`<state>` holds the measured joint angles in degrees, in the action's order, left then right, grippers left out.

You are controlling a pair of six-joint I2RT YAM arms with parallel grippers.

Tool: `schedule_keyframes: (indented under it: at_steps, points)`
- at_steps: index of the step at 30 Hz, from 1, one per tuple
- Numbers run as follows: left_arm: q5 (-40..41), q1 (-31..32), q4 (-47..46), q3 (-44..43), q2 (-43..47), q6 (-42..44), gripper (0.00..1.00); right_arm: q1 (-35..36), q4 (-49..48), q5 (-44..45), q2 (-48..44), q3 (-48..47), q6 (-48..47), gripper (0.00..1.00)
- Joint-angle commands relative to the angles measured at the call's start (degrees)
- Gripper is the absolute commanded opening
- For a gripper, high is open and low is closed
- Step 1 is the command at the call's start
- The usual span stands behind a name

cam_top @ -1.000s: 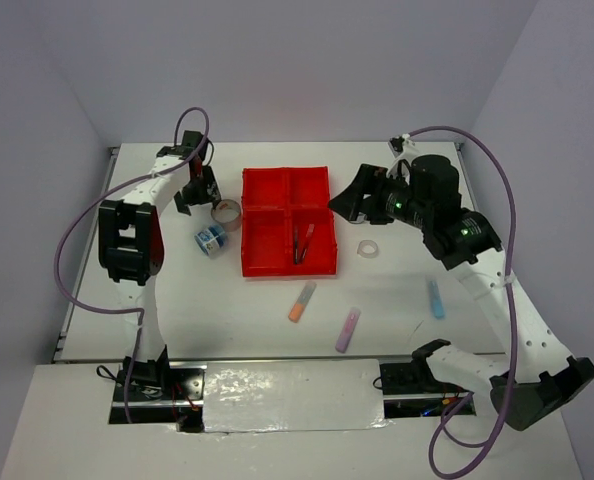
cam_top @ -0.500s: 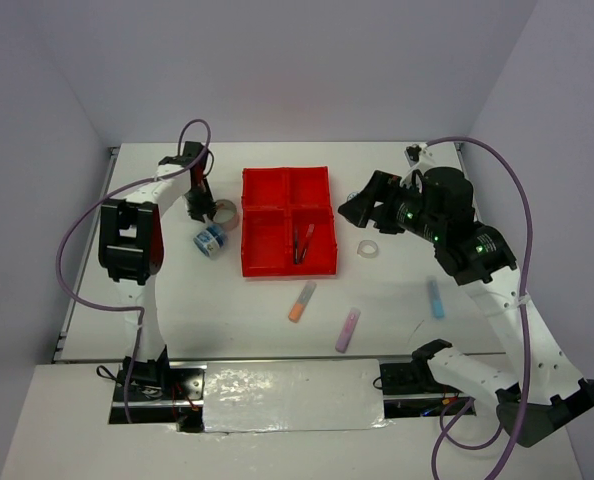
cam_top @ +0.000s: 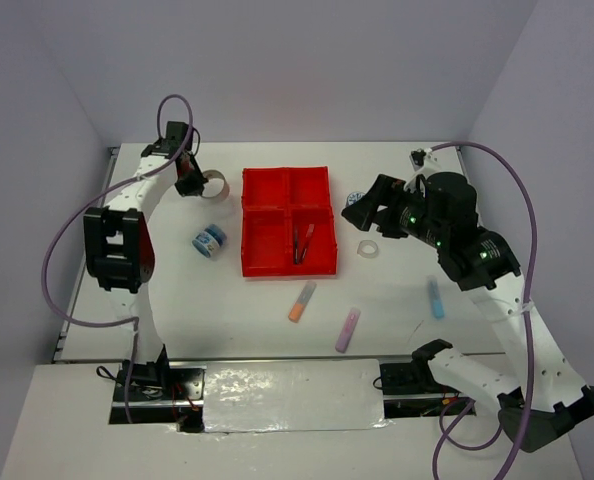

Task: Sort the stationery into containers
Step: Pick up the stationery from the center of the board, then place the stationery in the storage box.

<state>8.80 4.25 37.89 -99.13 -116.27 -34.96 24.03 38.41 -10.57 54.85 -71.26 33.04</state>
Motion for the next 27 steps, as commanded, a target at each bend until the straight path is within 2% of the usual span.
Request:
schedule_keyframes:
  at_steps: [1,3,6,10,14,19,27]
  points:
    - [-2.37,0.14,-3.08,-2.83,9.63,-1.87,0.00,0.49,0.08,1.60,-2.37,0.51,0.54,0.86]
    - [-5.45,1.46,-3.00,-1.68,12.11,-0.99,0.00,0.40,0.87,2.48,-2.82,0.60,0.28,0.86]
    - [-5.46,5.75,1.73,-1.77,15.45,1.11,0.00,0.31,1.57,2.92,-3.26,0.86,-0.08,0.86]
    - [-0.90,14.28,6.40,1.21,19.58,2.62,0.00,0.40,1.84,2.40,-2.38,1.13,-0.78,0.86]
    - [-0.80,19.38,5.01,10.33,22.83,-0.10,0.00,0.40,1.75,1.69,-1.33,0.07,-1.57,0.86]
    - [-0.71,21.50,3.60,13.87,21.97,-0.11,0.02,0.40,1.49,0.73,-0.80,-0.37,-2.28,0.86]
    - [-1.50,21.76,-0.44,17.65,19.41,0.77,0.13,0.49,2.02,0.02,-2.55,0.95,-3.15,0.86]
